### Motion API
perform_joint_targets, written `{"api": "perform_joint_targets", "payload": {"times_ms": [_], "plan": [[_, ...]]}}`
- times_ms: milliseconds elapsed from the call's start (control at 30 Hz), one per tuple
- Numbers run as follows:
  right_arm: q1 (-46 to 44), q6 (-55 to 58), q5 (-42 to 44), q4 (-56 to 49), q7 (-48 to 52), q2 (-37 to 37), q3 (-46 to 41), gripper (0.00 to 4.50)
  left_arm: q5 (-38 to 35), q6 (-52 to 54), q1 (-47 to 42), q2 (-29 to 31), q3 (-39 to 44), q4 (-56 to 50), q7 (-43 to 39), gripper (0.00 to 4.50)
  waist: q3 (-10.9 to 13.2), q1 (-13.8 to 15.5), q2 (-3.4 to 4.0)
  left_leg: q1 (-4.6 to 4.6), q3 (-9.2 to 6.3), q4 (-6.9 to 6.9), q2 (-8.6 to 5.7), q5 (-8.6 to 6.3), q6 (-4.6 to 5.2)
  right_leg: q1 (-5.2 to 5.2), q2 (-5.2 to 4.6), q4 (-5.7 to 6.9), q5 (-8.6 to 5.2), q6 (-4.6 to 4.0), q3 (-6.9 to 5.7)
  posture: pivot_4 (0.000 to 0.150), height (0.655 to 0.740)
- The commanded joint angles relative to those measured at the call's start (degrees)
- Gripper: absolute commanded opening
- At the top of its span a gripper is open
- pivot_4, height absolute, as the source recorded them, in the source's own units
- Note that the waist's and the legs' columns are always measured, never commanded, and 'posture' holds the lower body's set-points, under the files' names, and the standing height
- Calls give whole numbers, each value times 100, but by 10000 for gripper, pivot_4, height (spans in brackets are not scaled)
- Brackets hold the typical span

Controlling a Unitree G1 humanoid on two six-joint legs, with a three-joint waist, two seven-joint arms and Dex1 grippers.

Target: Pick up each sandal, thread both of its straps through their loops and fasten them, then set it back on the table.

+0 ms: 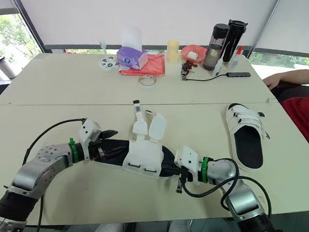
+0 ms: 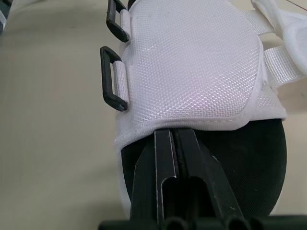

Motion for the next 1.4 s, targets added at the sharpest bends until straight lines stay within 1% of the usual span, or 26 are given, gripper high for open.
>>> {"api": "perform_joint_targets", "payload": {"times_ms": [33, 167, 267, 333, 433, 500, 633, 800, 967, 1067, 1200, 1400], "plan": [[242, 306, 96, -56, 73, -100, 62, 118, 81, 134, 118, -56, -204, -60, -131, 45000, -7, 1, -1, 0, 0, 1, 0, 0, 0, 0, -1, -1, -2, -4, 0, 1500, 7400], [287, 410, 62, 53, -70, -117, -108, 118, 138, 143, 164, -56, -173, -57, -130, 45000, -16, 3, -4, 0, 1, 0, -1, -1, 0, -1, -4, -5, -7, -10, 0, 1500, 7400], [346, 538, 157, -81, -99, -101, -134, 118, 154, 163, 203, -66, -132, -61, -108, 45000, -22, 8, -2, 0, 1, 1, -1, 0, 0, -2, -5, -5, -8, -10, 0, 1500, 7400], [188, 663, 304, -141, -213, 175, -64, 118, 171, 161, 254, -93, -148, -94, -85, 45000, -24, 8, -6, 0, 1, 0, -2, -1, 0, -2, -7, -6, -8, -10, 0, 1500, 7400], [-225, 645, 291, 207, -412, 559, -58, 118, 226, 120, 252, -151, -162, -55, -74, 45000, -28, -27, -6, 0, 5, -1, 4, -1, 0, 1, -6, -5, -12, -17, 0, 1500, 7400], [-378, 581, 254, 468, -457, 673, -133, 118, 254, 118, 226, -193, -126, -18, -61, 45000, -29, -24, -4, 1, 3, 1, 6, -1, 0, 3, -1, 1, -10, -21, 0, 1500, 7400], [-426, 580, 247, 583, -261, 643, -55, 118, 299, 162, 185, -244, -71, 6, -36, 45000, -31, -12, -2, 5, 2, 8, 13, -6, -9, -6, 5, -1, -7, -25, 0, 1500, 7400], [-275, 290, -142, 1033, -159, 472, 202, 118, 236, 268, 237, -274, 49, -19, -17, 45000, -54, -10, 7, 6, 3, 6, 13, -5, -8, -6, 5, -3, -8, -24, -1, 1500, 7400], [-213, 76, -268, 1254, -181, 373, 234, 118, -86, 622, 96, -324, 401, 72, -8, 45000, -82, -10, -5, 8, 2, 5, 13, -9, -14, -3, 5, -5, -9, -25, -1, 1500, 7400], [21, 224, -47, 969, -186, 205, -3, 118, -78, 655, -31, -237, 499, 211, -64, 45000, -84, -3, -6, 8, 2, 7, 13, -11, -17, -3, 5, -6, -9, -25, -1, 1500, 7400], [416, 591, 332, 461, -248, 65, -322, 118, 41, 568, 9, -189, 431, 257, -105, 45000, -86, 60, -6, 4, 0, 2, 8, -11, -17, -3, -1, -17, -13, -20, -1, 1500, 7400], [938, 1636, 1249, -135, -571, 107, -966, 118, 77, 489, 97, -243, 347, 268, -91, 45000, -87, 104, -6, 3, 1, -9, 16, -13, -18, -4, 0, -22, -16, -27, 0, 1500, 7400]]}}
